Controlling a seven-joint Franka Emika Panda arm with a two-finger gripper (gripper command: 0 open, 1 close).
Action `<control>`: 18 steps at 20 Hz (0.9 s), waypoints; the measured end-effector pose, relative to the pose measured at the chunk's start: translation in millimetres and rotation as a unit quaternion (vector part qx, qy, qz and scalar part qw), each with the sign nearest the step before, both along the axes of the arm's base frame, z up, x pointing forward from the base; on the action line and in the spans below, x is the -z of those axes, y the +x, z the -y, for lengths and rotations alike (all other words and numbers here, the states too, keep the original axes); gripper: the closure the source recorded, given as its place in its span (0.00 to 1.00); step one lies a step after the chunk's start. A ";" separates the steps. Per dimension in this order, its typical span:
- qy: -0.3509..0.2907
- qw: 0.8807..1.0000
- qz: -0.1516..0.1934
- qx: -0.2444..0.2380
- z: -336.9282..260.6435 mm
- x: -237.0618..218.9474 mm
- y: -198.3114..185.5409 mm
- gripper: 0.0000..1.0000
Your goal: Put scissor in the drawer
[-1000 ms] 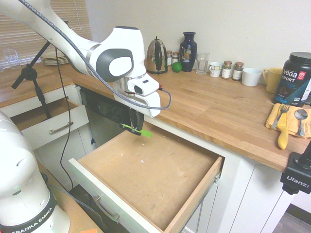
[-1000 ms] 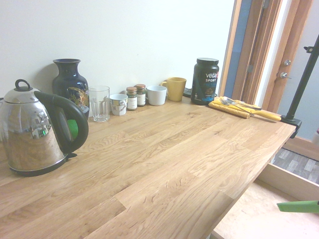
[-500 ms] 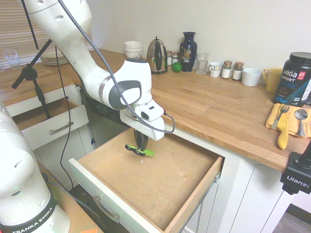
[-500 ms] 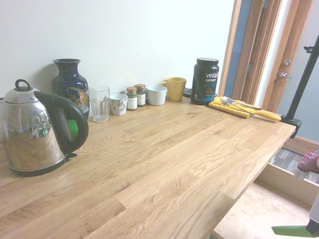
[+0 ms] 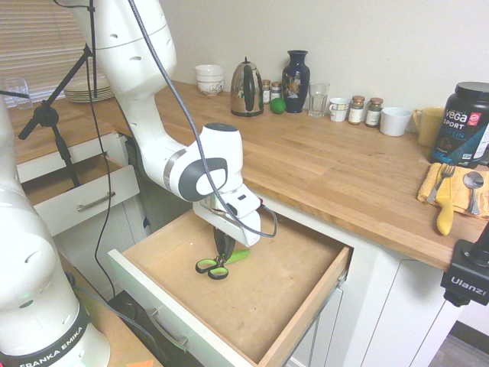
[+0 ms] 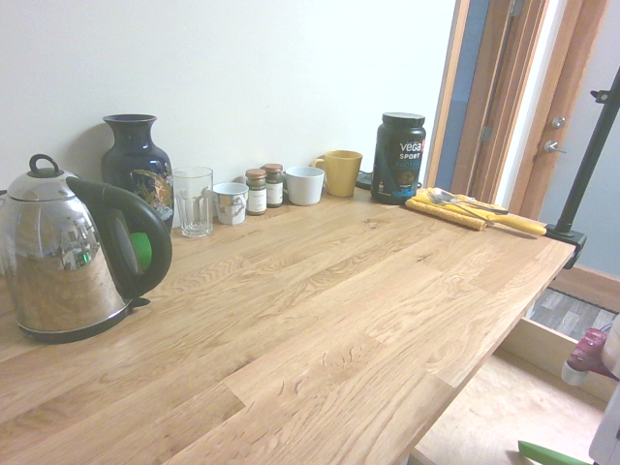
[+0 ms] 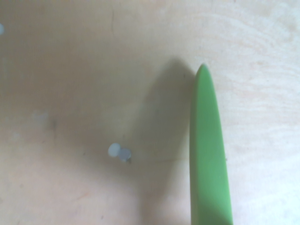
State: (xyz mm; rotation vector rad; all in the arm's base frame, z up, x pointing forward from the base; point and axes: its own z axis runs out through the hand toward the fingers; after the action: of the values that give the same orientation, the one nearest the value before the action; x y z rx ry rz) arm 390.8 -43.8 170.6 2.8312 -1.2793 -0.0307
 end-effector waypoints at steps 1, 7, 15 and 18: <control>0.000 1.000 -0.001 -0.001 -0.2 3.1 1.4 1.00; -0.001 1.000 -0.003 -0.007 0.4 16.1 8.7 1.00; -0.001 1.000 -0.004 -0.004 0.5 20.4 13.0 0.00; -0.001 1.000 -0.002 -0.004 0.6 20.0 13.6 0.00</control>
State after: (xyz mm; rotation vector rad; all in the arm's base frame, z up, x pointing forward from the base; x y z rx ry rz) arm 404.3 -44.4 150.6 2.8324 -1.2674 -0.0359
